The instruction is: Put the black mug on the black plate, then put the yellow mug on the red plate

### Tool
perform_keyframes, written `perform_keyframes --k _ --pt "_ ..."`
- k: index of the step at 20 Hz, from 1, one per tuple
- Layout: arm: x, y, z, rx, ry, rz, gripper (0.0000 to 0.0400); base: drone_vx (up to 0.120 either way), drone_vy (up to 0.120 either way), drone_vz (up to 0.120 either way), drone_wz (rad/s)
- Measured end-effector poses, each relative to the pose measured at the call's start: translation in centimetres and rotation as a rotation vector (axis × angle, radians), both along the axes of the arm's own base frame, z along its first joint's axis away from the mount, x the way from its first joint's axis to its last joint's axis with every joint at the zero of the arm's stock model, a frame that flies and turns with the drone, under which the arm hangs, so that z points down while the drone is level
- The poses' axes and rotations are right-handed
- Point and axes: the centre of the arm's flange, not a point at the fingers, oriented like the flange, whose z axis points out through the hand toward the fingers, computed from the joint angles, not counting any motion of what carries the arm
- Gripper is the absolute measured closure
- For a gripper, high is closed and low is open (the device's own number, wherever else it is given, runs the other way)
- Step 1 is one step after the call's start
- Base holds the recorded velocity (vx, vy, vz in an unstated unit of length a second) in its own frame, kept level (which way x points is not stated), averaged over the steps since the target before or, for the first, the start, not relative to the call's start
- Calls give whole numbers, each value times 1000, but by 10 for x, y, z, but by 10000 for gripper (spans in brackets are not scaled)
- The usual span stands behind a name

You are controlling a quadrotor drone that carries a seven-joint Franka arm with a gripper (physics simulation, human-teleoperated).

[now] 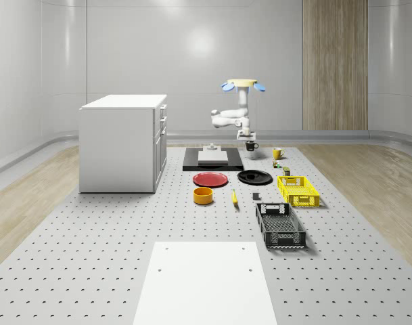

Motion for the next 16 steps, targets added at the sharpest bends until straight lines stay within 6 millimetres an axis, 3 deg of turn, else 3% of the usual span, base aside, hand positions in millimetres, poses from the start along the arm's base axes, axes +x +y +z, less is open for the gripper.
perform_keyframes --k 16 --pt "0 0 -2 0 0 0 290 120 0 0 0"
